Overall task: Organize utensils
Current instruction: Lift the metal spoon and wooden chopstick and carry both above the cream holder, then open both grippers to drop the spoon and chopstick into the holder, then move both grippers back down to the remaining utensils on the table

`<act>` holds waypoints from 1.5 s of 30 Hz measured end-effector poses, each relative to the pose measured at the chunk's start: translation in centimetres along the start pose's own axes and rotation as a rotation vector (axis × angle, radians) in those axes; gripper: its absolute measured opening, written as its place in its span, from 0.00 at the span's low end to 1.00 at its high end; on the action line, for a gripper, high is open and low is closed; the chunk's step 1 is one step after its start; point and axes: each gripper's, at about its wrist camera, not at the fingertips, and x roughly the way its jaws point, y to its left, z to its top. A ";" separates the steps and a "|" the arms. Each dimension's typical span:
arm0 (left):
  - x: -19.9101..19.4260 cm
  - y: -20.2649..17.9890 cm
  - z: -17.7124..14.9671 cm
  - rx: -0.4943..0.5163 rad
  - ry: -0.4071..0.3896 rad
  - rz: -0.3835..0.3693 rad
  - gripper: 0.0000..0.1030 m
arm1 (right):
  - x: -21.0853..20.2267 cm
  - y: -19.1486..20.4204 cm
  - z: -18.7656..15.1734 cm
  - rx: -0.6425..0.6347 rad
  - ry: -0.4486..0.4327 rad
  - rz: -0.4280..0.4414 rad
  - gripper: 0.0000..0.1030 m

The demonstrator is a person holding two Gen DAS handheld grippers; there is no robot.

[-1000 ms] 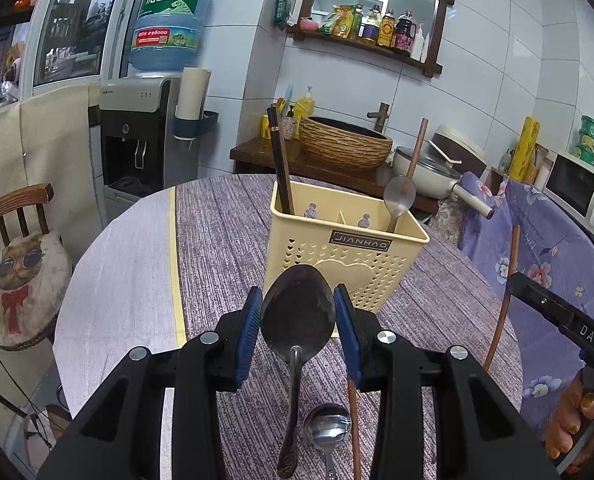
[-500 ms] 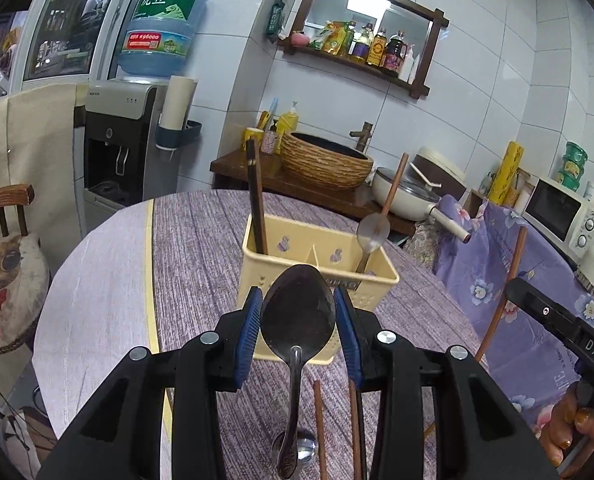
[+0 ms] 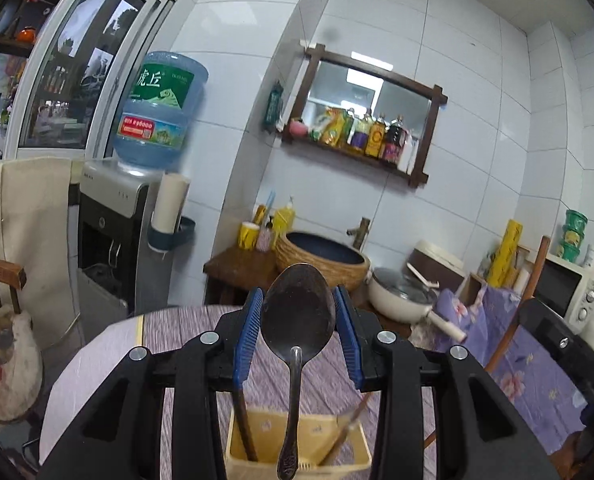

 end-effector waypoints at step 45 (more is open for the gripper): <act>-3.6 3.6 -12.2 0.074 0.229 0.123 0.81 | -0.1 -2.0 -14.0 -0.038 0.276 -0.171 0.52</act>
